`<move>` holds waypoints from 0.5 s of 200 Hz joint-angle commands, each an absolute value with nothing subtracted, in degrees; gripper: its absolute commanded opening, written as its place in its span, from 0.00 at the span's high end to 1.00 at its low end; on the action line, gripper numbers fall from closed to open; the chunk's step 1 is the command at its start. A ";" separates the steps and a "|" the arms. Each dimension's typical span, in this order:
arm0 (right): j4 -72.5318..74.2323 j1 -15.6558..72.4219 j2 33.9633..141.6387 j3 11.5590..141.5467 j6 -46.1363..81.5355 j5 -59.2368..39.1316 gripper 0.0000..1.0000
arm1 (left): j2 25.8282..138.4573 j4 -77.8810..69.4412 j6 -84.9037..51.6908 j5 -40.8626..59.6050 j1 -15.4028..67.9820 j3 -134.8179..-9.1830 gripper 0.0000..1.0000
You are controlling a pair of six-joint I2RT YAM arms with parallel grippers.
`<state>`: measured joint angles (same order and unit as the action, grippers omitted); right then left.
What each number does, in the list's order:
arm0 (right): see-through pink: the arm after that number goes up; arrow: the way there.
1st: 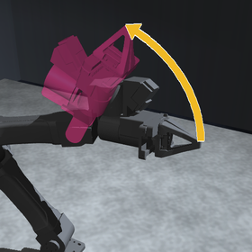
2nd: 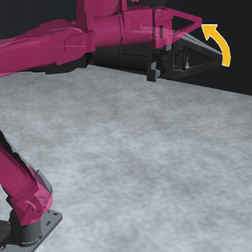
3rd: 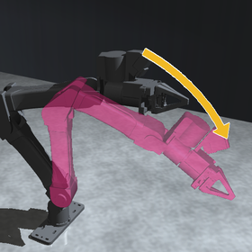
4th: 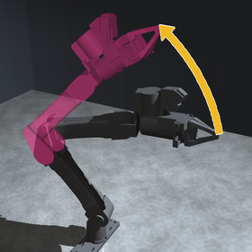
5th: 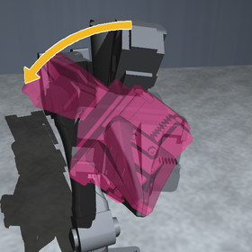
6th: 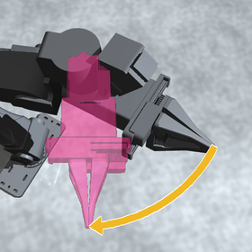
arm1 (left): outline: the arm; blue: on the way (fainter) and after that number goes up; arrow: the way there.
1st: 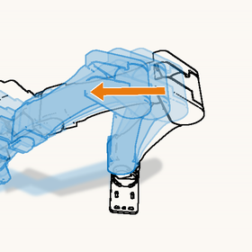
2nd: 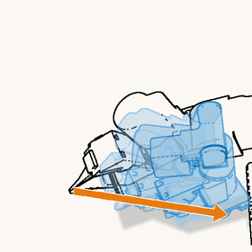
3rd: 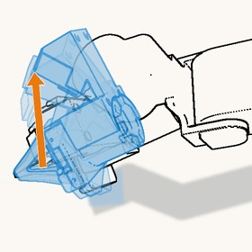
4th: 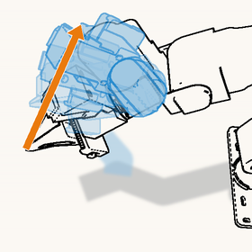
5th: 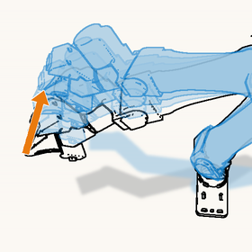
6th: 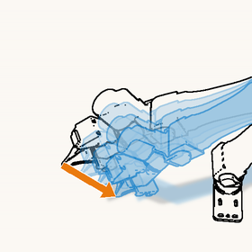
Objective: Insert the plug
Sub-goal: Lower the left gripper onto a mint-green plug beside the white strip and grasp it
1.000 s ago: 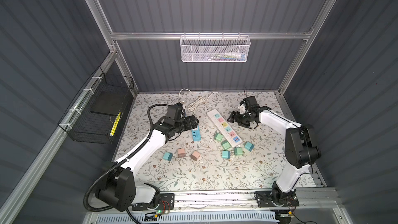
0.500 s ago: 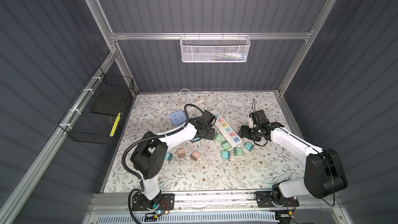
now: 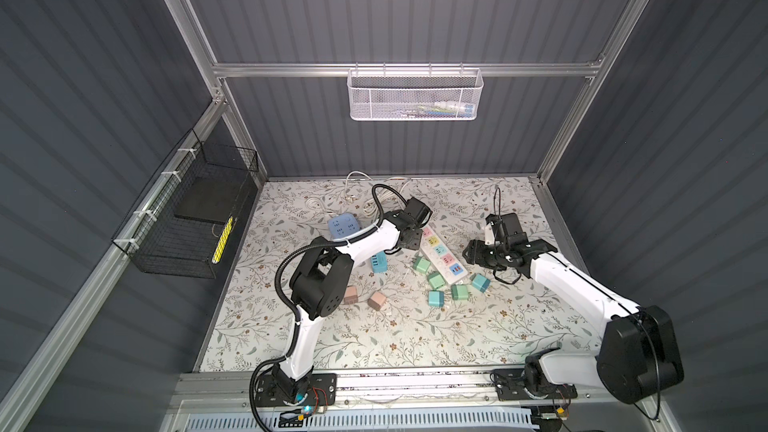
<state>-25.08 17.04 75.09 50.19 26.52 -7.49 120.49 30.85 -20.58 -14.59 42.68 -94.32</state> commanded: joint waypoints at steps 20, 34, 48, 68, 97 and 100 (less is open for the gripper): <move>-25.66 17.31 72.76 48.15 25.75 -7.63 0.36 | 122.25 30.80 -17.49 -11.32 43.00 -92.84 0.56; -25.39 17.31 72.17 47.18 25.84 -7.61 0.36 | 122.79 30.47 -17.14 -10.47 43.15 -92.80 0.57; -25.35 17.31 71.51 46.55 25.93 -7.65 0.36 | 123.22 31.24 -16.85 -10.50 43.24 -93.34 0.57; -25.48 17.31 70.88 46.02 25.93 -7.67 0.36 | 123.22 30.18 -16.30 -9.77 43.72 -92.73 0.57; -25.41 17.31 70.01 45.46 26.05 -7.62 0.35 | 123.84 30.12 -16.26 -10.11 44.16 -92.14 0.58; -25.43 17.31 70.06 45.44 26.10 -7.60 0.35 | 123.86 30.13 -16.25 -10.11 44.20 -91.90 0.58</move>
